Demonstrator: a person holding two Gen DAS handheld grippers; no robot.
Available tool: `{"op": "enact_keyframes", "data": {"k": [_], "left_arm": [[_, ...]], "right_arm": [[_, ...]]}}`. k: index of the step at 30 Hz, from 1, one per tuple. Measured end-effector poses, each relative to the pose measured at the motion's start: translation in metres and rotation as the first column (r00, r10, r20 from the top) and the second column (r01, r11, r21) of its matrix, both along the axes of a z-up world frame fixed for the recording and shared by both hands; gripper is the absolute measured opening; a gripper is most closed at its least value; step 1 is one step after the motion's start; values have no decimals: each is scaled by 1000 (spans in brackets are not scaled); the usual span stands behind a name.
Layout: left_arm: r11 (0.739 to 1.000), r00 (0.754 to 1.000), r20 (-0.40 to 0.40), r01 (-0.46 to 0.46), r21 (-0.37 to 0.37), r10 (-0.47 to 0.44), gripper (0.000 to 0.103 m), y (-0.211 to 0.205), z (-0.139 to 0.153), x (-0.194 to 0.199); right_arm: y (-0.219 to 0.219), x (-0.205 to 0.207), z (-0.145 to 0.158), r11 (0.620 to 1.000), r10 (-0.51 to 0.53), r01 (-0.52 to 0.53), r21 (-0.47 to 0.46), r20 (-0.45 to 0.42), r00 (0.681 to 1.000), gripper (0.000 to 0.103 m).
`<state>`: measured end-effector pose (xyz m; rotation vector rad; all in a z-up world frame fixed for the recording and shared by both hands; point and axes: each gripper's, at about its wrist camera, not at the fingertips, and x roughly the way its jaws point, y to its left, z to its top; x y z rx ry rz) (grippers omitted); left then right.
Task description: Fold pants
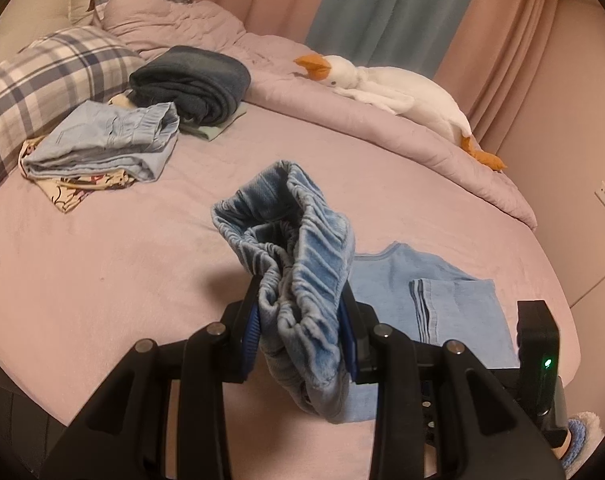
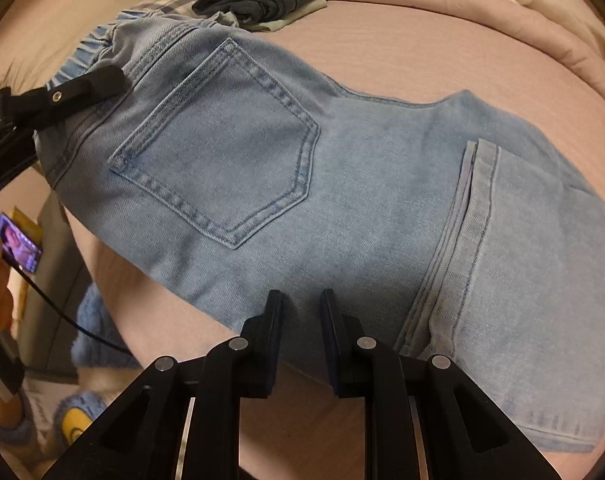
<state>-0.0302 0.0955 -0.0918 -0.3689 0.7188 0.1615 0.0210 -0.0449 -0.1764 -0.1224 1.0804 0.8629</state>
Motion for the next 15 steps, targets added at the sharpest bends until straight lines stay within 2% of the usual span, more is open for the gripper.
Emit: {"op": "enact_keyframes", "data": {"k": [4,6,7,11,14,15], "left_arm": [[999,1000,6,28,26,-28,33,-13,6,4],[998,999,12,52,37,-52,33,-21,9,8],[997,998,14,64,45,-65,33,-26,11,10],[990,992,17,121,70,-123,33,-46,18,22],[979,983,15,183,94,-185,33,-68,22,35],[975,980,12,199,98,-201,33,-73,22,38]], "right_arm": [[-12,11,6,994,-21,28,109,-61,998,22],[-24,21,8,979,-56,76,189,-112,992,25],[-30,25,8,970,-73,102,220,-136,988,31],[-64,40,2,906,-128,221,361,-265,956,41],[-82,52,-6,852,-153,292,434,-327,933,43],[-71,52,-4,836,-156,309,453,-344,926,44]]}}
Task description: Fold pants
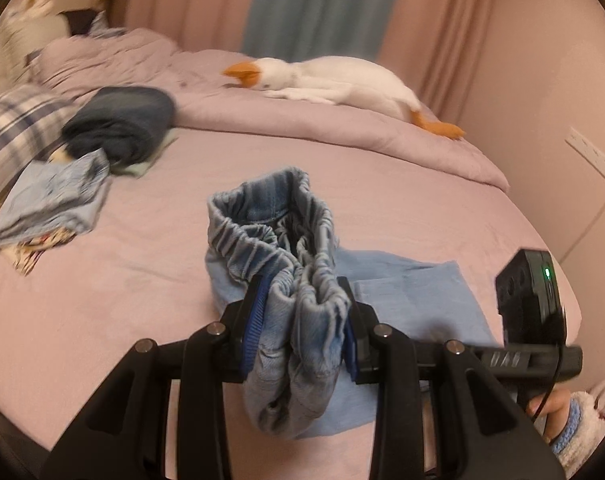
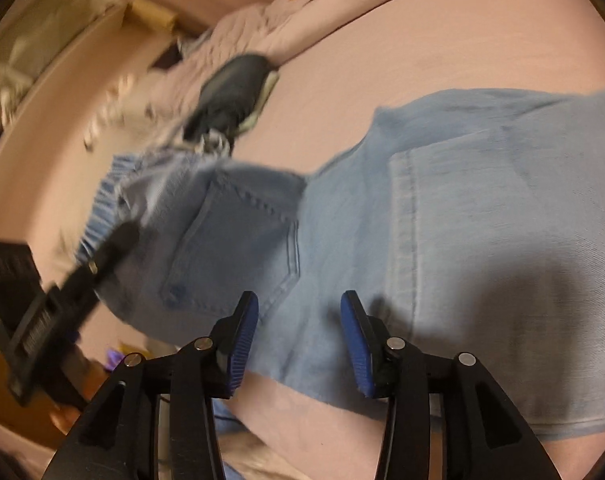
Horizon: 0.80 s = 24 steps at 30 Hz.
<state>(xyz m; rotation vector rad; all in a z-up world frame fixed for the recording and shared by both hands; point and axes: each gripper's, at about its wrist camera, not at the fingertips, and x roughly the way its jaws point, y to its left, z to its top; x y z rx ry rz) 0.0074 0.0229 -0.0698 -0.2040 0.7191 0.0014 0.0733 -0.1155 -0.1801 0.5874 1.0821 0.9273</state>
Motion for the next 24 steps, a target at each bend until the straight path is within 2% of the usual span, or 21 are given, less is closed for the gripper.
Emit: {"op": "enact_keyframes", "data": {"k": [1,4,6,7,9,11,13,14,16,18,20,22,24], "left_arm": [[1000,1000,-4,24,8,-24,34,-8,0,5],[995,995,-26,98,8,-98,35,-31,-7,19],[989,989,-42,145,-7,-145,37,-43,-13,24],[985,984,-53,170,-21,-171,41,-49,-18,28],[977,974,-84,205,-60,-209,42,-57,-30,34],[969,966,-111,222,-106,-233,44,-62,-39,40],[962,962,-120,228,-148,-246,49,-62,-46,43],[955,958,-122,238,-175,-261,62,-61,-47,43],[938,953,-104,252,-239,-283,73,-56,-44,37],[938,956,-90,253,-239,-280,74,-50,-39,29],[949,963,-94,228,-217,-253,74,-41,-37,21],[955,970,-101,195,-225,-222,74,-30,-39,16],[959,979,-118,134,-250,-168,74,-12,-46,10]], "right_arm": [[-5,2,-1,999,-15,16,48,-24,1000,45],[-18,9,-4,975,-48,67,214,-94,994,59],[-21,14,-9,935,-44,91,343,-142,989,64],[-25,19,-14,903,-39,113,415,-181,983,64],[-28,25,-23,850,-29,150,506,-239,971,67],[-33,26,-27,815,-6,164,556,-275,962,69],[-30,33,-33,817,13,165,553,-303,953,70],[-33,40,-37,824,13,168,541,-315,949,72],[-33,42,-42,839,20,172,516,-345,939,72],[-48,42,-46,850,34,163,501,-361,932,72],[-54,42,-46,866,29,160,474,-367,930,72],[-57,43,-45,875,29,153,459,-367,930,72],[-55,44,-41,906,15,142,398,-367,930,72]]}}
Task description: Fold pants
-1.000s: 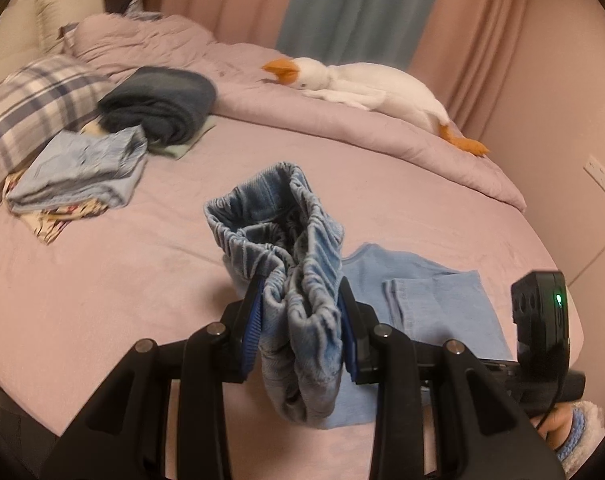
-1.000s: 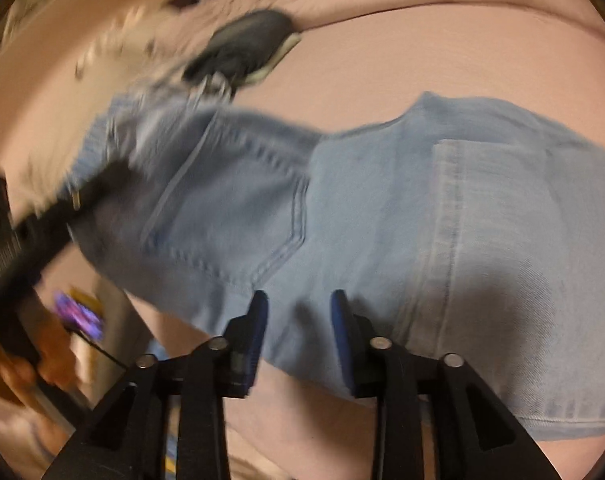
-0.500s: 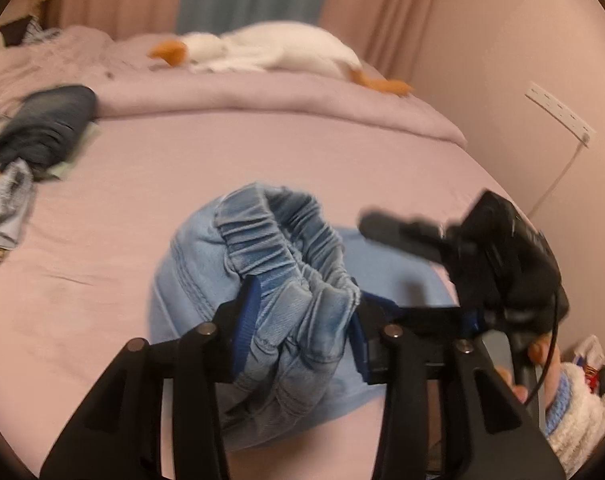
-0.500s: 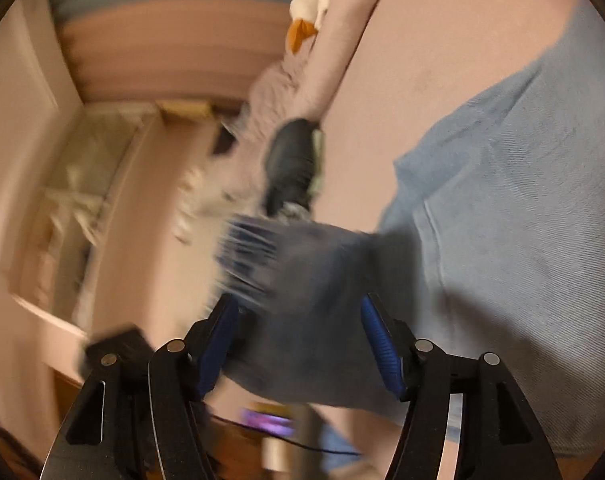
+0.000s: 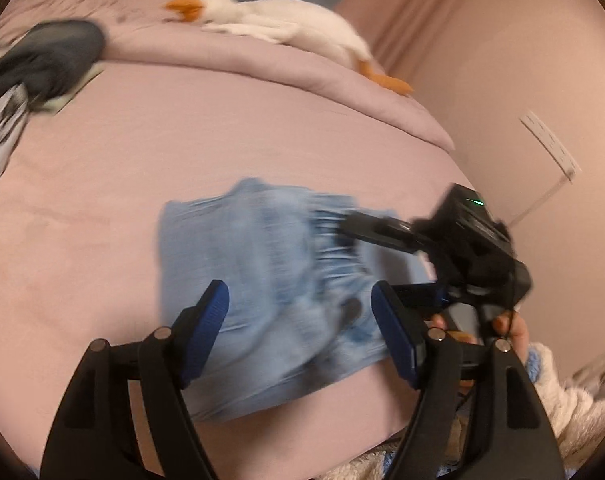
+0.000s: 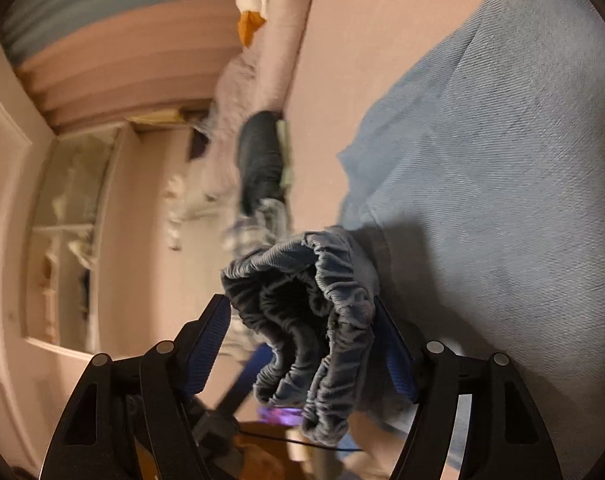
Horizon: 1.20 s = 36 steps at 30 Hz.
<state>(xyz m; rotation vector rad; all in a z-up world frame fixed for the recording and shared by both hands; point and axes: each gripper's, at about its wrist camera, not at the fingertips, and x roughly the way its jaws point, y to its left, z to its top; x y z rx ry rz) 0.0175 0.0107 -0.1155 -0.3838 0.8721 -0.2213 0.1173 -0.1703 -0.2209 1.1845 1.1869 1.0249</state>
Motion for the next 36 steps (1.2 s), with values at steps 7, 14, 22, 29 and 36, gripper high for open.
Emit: {"op": "enact_keyframes", "data": {"k": [7,14,22,29,36], "left_arm": [[992,992,-43,-121,-16,121,74,32,-13,-7],[988,985,-83,-152,-23,149,74,42,-22,-3],[987,982,-113,-159,-34,154,74,44,-28,-5],[993,987,-116,-113,-38,108,74,27,-30,6],[1000,993,-115,-30,-3,29,74,2,-29,25]], "right_arm": [[10,-2,17,980,45,-25,-199,100,994,74],[25,-9,28,924,114,-13,-382,245,963,38],[1,-13,68,930,78,81,-359,407,910,33],[-71,-5,79,918,-28,194,-346,430,902,33],[-111,-5,36,914,-130,236,-329,315,940,33]]}}
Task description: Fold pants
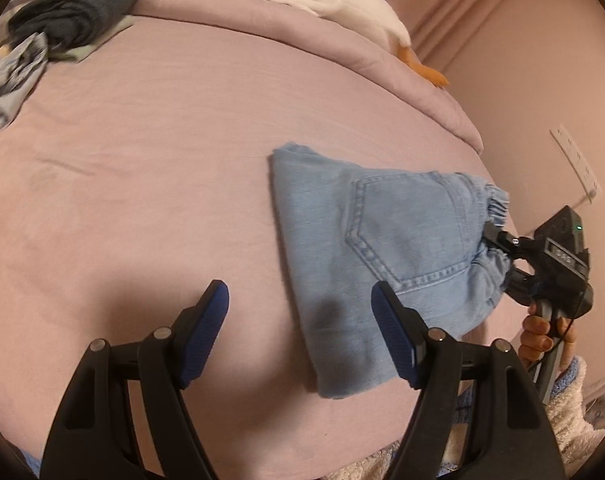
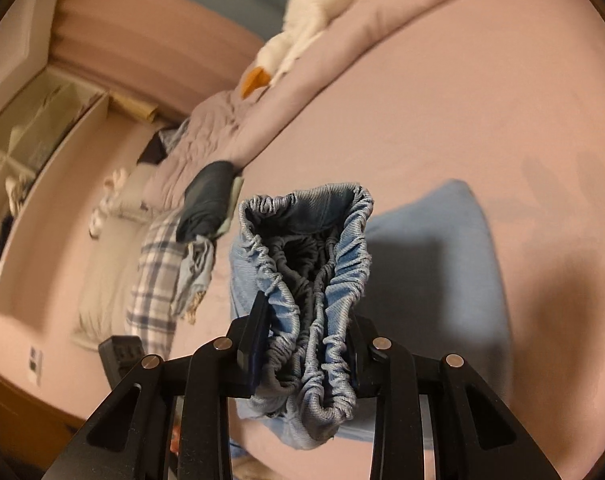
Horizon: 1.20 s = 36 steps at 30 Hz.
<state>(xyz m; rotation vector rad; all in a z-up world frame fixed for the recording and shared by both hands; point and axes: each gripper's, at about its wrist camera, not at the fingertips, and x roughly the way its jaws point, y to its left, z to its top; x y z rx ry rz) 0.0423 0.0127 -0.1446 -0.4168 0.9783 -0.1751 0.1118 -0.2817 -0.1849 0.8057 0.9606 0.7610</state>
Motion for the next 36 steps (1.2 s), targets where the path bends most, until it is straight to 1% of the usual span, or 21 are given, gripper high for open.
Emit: {"op": "enact_keyframes", "data": {"k": [3,5,8,12,14,15,17,18,20,21,22,23,24,26,27,28,29,31,34,35,36], "left_arm": [[999,1000,-9,30,20,-29,74,-11,-3,7],[999,999,-14,42,23,-41,74,-14,-5,11],[998,998,-20,52,23,-52,74,-20,-8,17],[997,998,-13,65,35,-65,72,-31,-10,29],[996,997,-6,75,55,-74,72,-37,-9,34],[994,997,5,83,69,-83,72,-41,-7,38],[992,996,26,87,95,-90,68,-44,-3,45],[991,995,31,89,96,-93,67,-45,-2,48],[992,994,41,96,78,-99,57,-48,1,58],[992,993,42,103,72,-106,55,-50,2,62],[991,992,41,113,66,-116,50,-52,2,67],[990,991,37,124,60,-126,43,-57,1,74],[988,989,26,142,54,-143,39,-62,0,81],[985,985,3,170,38,-171,25,-70,-5,93],[981,981,-16,192,34,-191,22,-76,-10,101],[978,978,-34,207,33,-206,16,-81,-14,107],[975,974,-60,221,38,-218,15,-86,-21,114],[973,969,-112,226,47,-220,14,-89,-33,126],[976,968,-141,214,40,-206,12,-88,-44,136],[977,969,-141,209,42,-201,8,-87,-44,137],[979,971,-142,200,37,-193,7,-85,-44,136]], "right_arm": [[-6,-1,-15,999,-25,27,38,-53,998,33],[-8,-2,-27,998,-43,47,35,-90,995,33],[-14,-2,-40,996,-50,59,68,-115,992,33],[-12,0,-53,997,-73,76,16,-147,986,34],[-14,-2,-51,997,-77,79,14,-139,987,37],[-15,-4,-47,997,-79,79,-10,-131,988,38],[-15,-7,-35,991,-99,88,-99,-106,989,51],[-15,-9,-27,983,-116,101,-155,-90,989,54],[-17,-16,-9,961,-149,134,-242,-46,988,54],[-17,-20,0,942,-173,164,-294,-3,985,55],[-15,-25,15,908,-197,208,-364,68,978,55],[-13,-29,22,891,-202,230,-391,111,973,54],[-9,-33,31,886,-190,239,-398,159,969,54],[4,-39,40,910,-112,189,-370,219,969,54],[16,-41,42,921,-57,141,-364,231,971,52],[26,-42,40,924,-11,101,-369,236,972,43],[35,-42,37,922,28,67,-381,237,971,35],[55,-45,29,901,92,17,-433,229,969,26],[70,-49,9,868,148,-45,-494,173,974,20],[71,-49,1,864,150,-61,-499,141,979,17],[70,-48,-7,867,146,-68,-493,123,982,16]]}}
